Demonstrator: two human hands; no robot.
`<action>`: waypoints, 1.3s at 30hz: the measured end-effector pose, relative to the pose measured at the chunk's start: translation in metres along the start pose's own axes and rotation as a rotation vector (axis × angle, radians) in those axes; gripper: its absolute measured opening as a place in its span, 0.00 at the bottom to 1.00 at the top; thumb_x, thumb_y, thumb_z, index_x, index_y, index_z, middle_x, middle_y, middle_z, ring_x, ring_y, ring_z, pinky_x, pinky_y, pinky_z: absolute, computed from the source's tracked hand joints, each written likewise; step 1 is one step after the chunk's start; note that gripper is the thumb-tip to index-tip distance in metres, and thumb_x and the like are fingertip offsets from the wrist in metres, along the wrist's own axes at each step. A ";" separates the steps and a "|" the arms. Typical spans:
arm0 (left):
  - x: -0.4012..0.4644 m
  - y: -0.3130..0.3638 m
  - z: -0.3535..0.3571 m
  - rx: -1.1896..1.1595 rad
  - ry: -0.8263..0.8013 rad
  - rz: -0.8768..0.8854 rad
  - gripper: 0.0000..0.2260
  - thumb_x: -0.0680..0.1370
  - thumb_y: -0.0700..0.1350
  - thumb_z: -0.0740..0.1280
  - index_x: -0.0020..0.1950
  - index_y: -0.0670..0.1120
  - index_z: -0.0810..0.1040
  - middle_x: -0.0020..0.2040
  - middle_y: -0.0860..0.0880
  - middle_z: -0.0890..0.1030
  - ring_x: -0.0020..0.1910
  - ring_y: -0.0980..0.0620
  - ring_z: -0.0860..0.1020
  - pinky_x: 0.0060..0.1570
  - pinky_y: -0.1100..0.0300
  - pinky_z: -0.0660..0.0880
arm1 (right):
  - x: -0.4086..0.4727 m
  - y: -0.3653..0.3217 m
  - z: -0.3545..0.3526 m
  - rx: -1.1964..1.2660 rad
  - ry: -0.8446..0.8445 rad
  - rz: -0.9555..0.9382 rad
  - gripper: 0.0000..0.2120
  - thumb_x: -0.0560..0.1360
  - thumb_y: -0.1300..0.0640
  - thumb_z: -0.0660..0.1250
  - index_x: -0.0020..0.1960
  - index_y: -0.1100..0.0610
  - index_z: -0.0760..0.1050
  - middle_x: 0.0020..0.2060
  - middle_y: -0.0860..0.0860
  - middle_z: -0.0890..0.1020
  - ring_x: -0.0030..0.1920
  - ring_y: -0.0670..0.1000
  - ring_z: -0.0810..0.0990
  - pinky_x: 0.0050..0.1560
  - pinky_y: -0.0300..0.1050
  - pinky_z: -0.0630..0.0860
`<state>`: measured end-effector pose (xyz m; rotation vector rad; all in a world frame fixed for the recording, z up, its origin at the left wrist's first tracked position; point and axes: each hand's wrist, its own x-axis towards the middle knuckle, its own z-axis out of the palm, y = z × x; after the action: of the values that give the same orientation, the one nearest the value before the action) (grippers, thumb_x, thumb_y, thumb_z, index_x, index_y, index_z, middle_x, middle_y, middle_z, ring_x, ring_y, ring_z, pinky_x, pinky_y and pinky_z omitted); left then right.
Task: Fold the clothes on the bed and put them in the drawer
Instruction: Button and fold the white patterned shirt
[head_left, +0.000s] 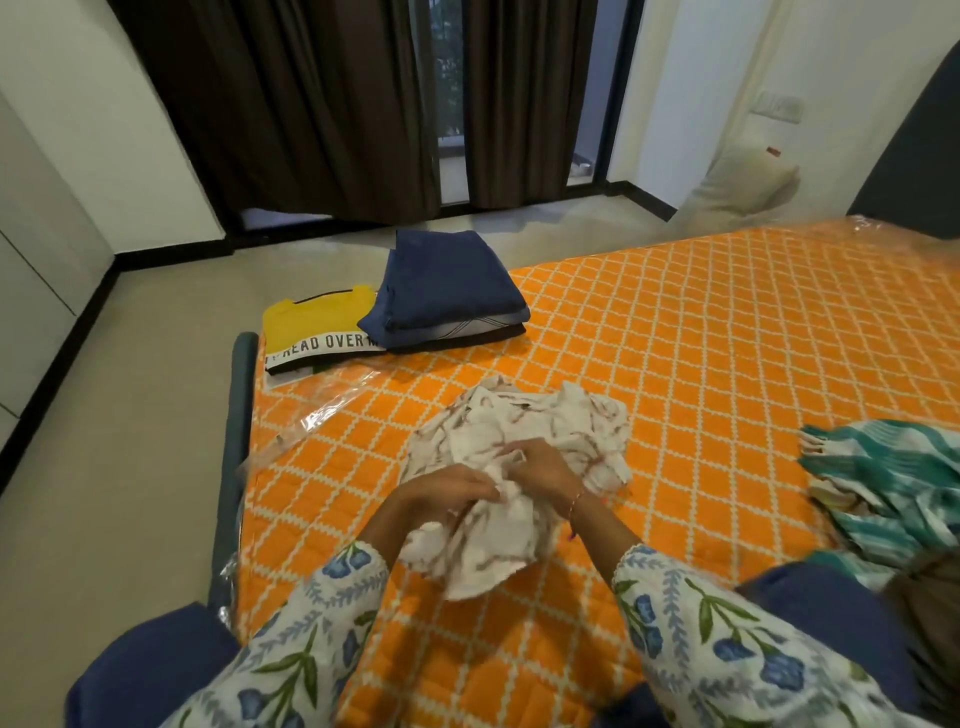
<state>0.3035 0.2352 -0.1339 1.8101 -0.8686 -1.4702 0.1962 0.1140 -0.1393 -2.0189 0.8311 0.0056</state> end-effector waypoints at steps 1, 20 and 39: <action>0.000 -0.004 0.001 0.023 0.069 -0.020 0.14 0.78 0.44 0.67 0.33 0.45 0.71 0.28 0.48 0.64 0.23 0.54 0.65 0.27 0.62 0.64 | -0.003 0.005 0.004 -0.039 -0.056 0.011 0.10 0.75 0.66 0.63 0.52 0.70 0.79 0.39 0.59 0.78 0.28 0.46 0.67 0.31 0.39 0.66; 0.082 0.005 -0.055 0.377 0.005 -0.076 0.06 0.78 0.43 0.67 0.46 0.45 0.83 0.55 0.40 0.81 0.41 0.60 0.81 0.44 0.55 0.76 | 0.079 0.041 -0.050 -0.638 -0.483 0.034 0.27 0.77 0.52 0.66 0.73 0.59 0.64 0.72 0.57 0.67 0.69 0.58 0.67 0.65 0.49 0.65; 0.113 0.044 -0.096 0.155 0.497 0.076 0.09 0.70 0.33 0.71 0.49 0.37 0.80 0.46 0.42 0.80 0.45 0.45 0.78 0.41 0.58 0.73 | 0.131 0.037 -0.123 0.197 0.157 0.036 0.10 0.70 0.69 0.72 0.51 0.65 0.77 0.40 0.56 0.78 0.43 0.56 0.76 0.50 0.55 0.78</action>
<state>0.4110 0.1242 -0.1451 2.1016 -0.7978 -0.8607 0.2387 -0.0651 -0.1380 -1.8353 0.9292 -0.2093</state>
